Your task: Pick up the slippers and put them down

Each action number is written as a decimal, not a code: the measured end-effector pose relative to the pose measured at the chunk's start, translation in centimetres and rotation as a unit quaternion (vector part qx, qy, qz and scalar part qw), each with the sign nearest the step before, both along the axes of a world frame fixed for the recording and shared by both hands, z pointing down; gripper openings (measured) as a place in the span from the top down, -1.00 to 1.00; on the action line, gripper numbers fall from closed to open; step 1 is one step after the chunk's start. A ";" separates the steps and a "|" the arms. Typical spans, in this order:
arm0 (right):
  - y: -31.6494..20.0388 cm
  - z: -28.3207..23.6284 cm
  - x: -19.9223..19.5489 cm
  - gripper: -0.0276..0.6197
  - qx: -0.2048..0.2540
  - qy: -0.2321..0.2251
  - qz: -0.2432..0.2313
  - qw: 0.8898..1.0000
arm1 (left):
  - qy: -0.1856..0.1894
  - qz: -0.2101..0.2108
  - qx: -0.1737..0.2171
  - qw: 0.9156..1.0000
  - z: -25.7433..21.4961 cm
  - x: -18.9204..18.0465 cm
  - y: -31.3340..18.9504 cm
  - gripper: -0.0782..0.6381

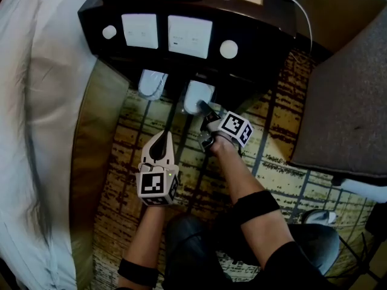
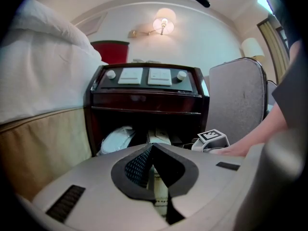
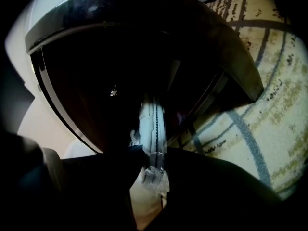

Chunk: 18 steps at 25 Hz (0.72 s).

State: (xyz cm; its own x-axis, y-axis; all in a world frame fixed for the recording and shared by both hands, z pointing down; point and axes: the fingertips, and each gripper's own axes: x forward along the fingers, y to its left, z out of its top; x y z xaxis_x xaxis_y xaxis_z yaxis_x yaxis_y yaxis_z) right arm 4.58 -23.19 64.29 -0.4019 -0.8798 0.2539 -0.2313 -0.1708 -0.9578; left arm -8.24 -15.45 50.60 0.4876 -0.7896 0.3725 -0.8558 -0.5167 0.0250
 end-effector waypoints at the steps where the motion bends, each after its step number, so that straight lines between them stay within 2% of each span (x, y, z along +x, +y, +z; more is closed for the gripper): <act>1: 0.1 -0.1 0.1 0.47 0.005 0.000 0.001 1.000 | 0.003 -0.001 0.001 1.000 0.0 -0.1 0.1 0.78; 4: 0.3 -0.4 0.1 0.51 0.017 0.005 -0.001 1.000 | 0.005 -0.005 -0.002 1.000 0.1 -0.3 0.2 0.78; 9: 0.9 -1.2 -0.7 0.54 0.030 -0.028 0.006 0.999 | 0.002 -0.008 -0.007 1.000 -0.5 -0.5 0.3 0.78; 12: 2.6 -1.7 -1.0 0.54 0.031 -0.015 -0.013 0.999 | 0.004 -0.010 -0.008 1.000 -1.2 -0.6 0.5 0.78; 18: 7.1 -3.1 -2.6 0.54 0.042 -0.036 -0.029 0.998 | 0.014 -0.014 0.006 1.000 -2.6 -1.1 1.2 0.78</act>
